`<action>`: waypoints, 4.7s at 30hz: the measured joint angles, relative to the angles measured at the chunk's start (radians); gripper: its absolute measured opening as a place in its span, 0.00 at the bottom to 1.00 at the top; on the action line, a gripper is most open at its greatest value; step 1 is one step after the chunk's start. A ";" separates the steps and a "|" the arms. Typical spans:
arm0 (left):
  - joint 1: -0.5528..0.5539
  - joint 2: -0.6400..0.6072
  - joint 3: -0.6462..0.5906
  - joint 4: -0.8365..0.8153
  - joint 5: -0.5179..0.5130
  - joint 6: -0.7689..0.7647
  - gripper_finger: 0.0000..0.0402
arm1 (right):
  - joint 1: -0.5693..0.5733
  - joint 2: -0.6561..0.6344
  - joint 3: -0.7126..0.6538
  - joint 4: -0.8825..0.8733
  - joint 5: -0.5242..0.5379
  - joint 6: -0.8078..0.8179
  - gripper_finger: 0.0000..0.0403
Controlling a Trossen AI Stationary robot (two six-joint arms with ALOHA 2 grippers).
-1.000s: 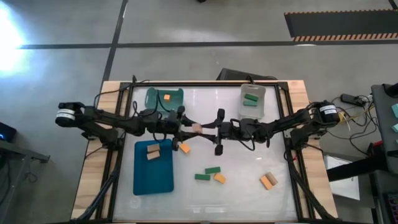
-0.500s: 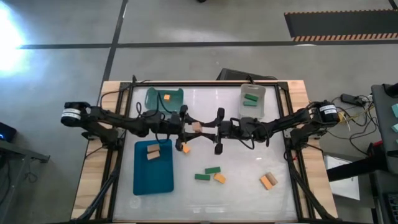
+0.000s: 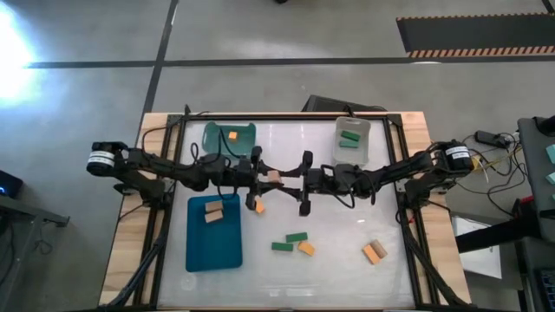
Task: Sort & place blocks by color
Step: Put the light brown block into the blue bin, then put the yellow block into the green bin
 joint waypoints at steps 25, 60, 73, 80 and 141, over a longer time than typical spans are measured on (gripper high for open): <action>-0.080 -0.220 0.260 -1.342 -0.086 -0.209 0.30 | 0.000 -0.346 -0.001 -0.820 0.013 0.192 0.56; -0.391 0.188 0.404 -1.931 0.014 -0.427 0.34 | 0.001 -0.342 -0.018 -0.850 0.010 0.178 0.56; -0.390 0.159 0.372 -1.922 0.018 -0.426 0.39 | 0.000 -0.342 -0.023 -0.847 0.010 0.208 0.56; -0.390 0.083 0.383 -1.970 0.018 -0.415 0.39 | 0.000 -0.342 -0.023 -0.845 0.011 0.269 0.56; -0.388 -0.400 0.349 -1.563 -0.886 0.212 0.39 | 0.074 0.580 0.560 -0.740 0.197 0.381 0.56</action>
